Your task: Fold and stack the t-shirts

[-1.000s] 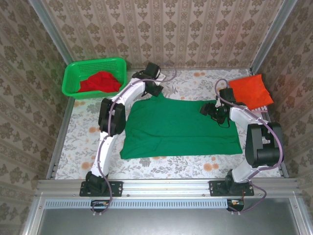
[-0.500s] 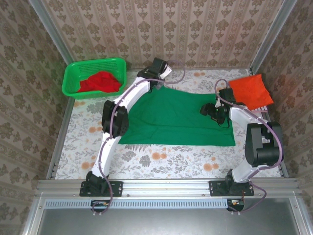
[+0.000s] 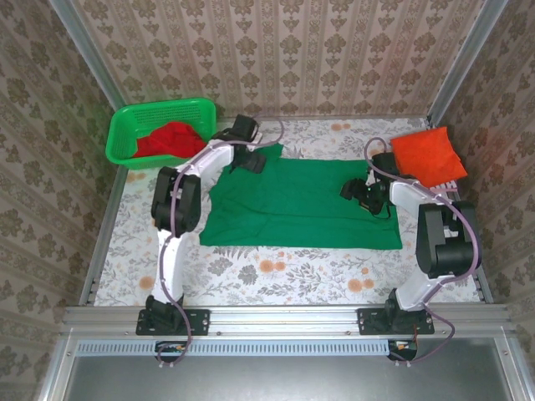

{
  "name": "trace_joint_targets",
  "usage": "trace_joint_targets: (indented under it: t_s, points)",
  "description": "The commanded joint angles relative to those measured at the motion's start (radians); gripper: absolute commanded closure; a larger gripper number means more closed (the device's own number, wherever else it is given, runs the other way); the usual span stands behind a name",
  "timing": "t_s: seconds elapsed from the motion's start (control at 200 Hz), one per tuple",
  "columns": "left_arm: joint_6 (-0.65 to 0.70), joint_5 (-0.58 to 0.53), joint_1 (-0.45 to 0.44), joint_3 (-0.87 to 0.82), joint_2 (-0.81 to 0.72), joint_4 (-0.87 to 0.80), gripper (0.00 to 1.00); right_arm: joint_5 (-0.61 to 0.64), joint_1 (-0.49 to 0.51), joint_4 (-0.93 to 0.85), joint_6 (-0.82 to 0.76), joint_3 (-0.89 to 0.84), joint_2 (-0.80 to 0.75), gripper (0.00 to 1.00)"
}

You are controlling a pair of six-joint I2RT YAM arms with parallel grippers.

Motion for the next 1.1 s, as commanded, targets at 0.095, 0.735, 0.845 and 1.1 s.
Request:
trace_joint_targets:
  t_s: [0.095,0.735,0.845,1.1]
  points:
    - [-0.19,0.164,0.054,-0.166,-0.079,0.095,0.36,-0.018,0.022,-0.007,-0.008,0.065,0.03,0.25]
    - [-0.361,0.26,-0.069,-0.545,-0.346,0.176,0.3,0.107,-0.067,-0.136,0.001,-0.066,-0.018,0.25]
    - [-0.342,0.236,-0.06,-0.512,-0.373,0.164,0.26,0.101,-0.122,-0.139,-0.002,-0.084,-0.021,0.25]
    - [-0.242,0.222,0.049,-0.297,-0.271,0.092,0.2,0.079,-0.216,-0.13,-0.01,-0.065,0.02,0.25]
